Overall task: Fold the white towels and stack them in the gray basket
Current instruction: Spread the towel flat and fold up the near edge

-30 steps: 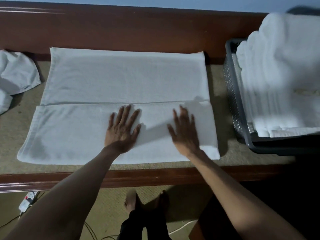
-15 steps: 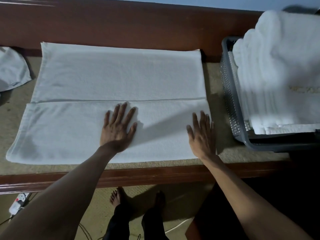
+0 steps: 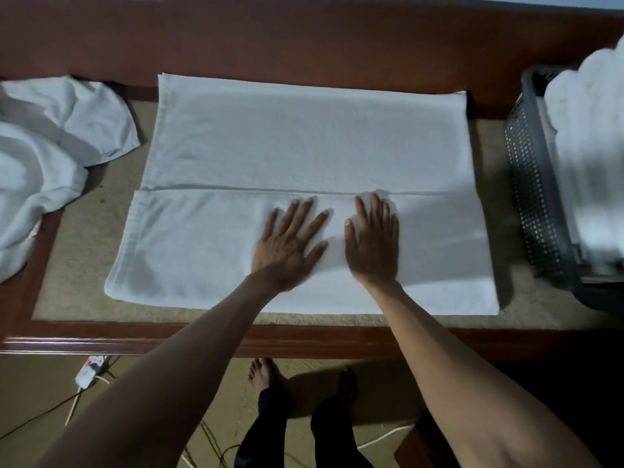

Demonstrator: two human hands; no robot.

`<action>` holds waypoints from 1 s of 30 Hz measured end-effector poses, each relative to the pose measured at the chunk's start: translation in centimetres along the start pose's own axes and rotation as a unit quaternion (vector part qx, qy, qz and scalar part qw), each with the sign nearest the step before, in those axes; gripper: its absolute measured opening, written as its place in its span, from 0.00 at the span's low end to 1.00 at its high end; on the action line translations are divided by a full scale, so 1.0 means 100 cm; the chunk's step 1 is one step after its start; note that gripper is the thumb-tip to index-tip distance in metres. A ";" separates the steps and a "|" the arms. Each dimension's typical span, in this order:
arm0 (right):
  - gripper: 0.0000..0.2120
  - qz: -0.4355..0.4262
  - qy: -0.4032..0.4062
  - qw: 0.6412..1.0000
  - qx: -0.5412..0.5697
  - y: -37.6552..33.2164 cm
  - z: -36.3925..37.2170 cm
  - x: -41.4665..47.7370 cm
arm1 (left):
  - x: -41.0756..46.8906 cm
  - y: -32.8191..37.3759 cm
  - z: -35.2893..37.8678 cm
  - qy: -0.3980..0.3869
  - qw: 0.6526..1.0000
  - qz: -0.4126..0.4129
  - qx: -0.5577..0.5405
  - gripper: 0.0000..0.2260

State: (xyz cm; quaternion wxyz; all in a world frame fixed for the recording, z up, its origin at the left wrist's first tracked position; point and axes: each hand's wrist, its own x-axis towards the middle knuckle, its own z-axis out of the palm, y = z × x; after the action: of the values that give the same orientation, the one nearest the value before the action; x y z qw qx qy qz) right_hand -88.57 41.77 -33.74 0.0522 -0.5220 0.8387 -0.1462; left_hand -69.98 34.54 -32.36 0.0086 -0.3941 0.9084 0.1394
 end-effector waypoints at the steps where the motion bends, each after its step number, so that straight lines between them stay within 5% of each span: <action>1: 0.26 0.002 -0.002 1.000 -0.002 -0.001 0.000 0.000 | -0.005 -0.014 -0.005 -0.003 1.000 -0.001 0.004 0.28; 11: 0.27 0.009 0.002 1.000 0.004 -0.008 -0.003 -0.003 | -0.086 -0.189 -0.060 -0.006 0.987 -0.163 -0.012 0.28; 22: 0.20 0.024 0.037 0.999 -0.031 -0.019 -0.013 0.014 | -0.076 -0.194 -0.064 0.077 0.976 -0.192 -0.064 0.24; 26: 0.14 0.054 0.060 0.996 0.023 -0.025 -0.025 0.057 | -0.023 -0.178 -0.082 0.172 0.967 -0.173 -0.071 0.18; 30: 0.19 0.014 0.018 1.000 0.015 -0.029 -0.035 0.115 | 0.056 -0.162 -0.098 0.164 0.975 -0.125 -0.087 0.20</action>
State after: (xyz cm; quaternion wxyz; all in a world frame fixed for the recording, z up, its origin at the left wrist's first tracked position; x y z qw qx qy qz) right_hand -92.14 30.97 -28.76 0.0472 -0.5069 0.8442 -0.1678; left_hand -61.34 17.43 -27.59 -0.1575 -0.5214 0.8254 0.1488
